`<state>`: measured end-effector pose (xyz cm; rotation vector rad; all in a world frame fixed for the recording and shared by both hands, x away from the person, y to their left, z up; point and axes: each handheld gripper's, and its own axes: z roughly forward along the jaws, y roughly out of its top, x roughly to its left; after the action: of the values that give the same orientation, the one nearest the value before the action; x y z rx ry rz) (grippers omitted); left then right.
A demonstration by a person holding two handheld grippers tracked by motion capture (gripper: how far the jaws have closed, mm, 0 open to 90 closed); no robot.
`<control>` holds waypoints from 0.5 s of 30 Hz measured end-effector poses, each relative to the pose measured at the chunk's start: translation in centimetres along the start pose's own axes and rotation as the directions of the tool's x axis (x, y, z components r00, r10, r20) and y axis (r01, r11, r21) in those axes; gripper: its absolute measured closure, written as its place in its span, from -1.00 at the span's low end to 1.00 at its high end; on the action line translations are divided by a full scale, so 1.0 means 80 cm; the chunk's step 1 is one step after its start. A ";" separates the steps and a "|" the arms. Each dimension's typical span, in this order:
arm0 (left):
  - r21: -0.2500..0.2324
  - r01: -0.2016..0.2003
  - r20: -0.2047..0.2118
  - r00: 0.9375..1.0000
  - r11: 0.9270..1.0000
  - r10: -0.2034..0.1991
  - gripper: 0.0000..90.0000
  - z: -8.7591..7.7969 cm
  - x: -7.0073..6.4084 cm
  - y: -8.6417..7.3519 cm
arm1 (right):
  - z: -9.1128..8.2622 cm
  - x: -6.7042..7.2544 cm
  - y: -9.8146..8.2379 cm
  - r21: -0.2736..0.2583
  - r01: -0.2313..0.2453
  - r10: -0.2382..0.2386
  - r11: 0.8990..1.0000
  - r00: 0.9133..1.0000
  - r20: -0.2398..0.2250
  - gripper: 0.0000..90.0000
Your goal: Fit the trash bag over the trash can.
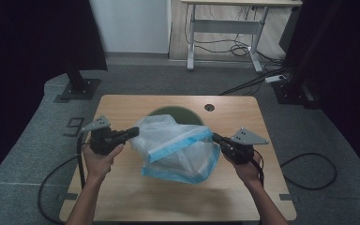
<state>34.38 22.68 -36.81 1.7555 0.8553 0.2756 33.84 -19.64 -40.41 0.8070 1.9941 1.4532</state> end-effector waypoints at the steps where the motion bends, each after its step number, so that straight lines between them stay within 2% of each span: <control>1: 0.003 0.002 -0.015 1.000 1.000 -0.002 0.99 0.003 0.005 0.004 | 0.006 -0.007 0.012 -0.013 -0.010 0.011 1.000 1.000 0.024 0.97; 3: 0.006 0.001 -0.022 1.000 1.000 -0.001 0.99 0.004 0.008 0.006 | 0.009 -0.009 0.016 -0.018 -0.012 0.013 1.000 1.000 0.027 0.97; 4: 0.009 0.002 -0.032 0.999 1.000 -0.002 0.99 0.006 0.014 0.010 | 0.019 -0.013 0.027 -0.022 0.001 0.000 1.000 0.999 0.045 0.97; 8: 0.016 -0.004 -0.051 0.999 1.000 0.005 0.99 0.007 0.021 0.014 | 0.032 -0.019 0.039 -0.020 0.005 -0.003 1.000 0.998 0.055 0.97; 9: 0.022 -0.002 -0.063 0.998 1.000 0.003 0.99 0.010 0.027 0.016 | 0.042 -0.023 0.045 -0.014 0.009 -0.008 1.000 0.998 0.065 0.97; 11: 0.025 -0.001 -0.068 0.998 1.000 0.003 1.00 0.012 0.030 0.017 | 0.052 -0.026 0.049 -0.007 0.009 -0.008 1.000 0.998 0.066 0.97; 12: 0.029 0.002 -0.074 0.997 1.000 0.000 1.00 0.014 0.034 0.017 | 0.052 -0.026 0.049 -0.007 0.009 -0.008 1.000 0.998 0.066 0.97; 13: 0.041 0.009 -0.088 0.996 0.999 -0.006 1.00 0.019 0.043 0.018 | 0.064 -0.029 0.051 0.011 0.012 -0.013 1.000 0.997 0.076 0.97; 15: 0.046 0.014 -0.095 0.995 0.999 -0.010 0.99 0.021 0.048 0.018 | 0.070 -0.030 0.052 0.019 0.008 -0.010 1.000 0.997 0.078 0.97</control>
<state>38.67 23.77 -36.96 1.7909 0.9470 0.3360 40.13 -16.81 -37.76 0.8490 1.9526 1.3789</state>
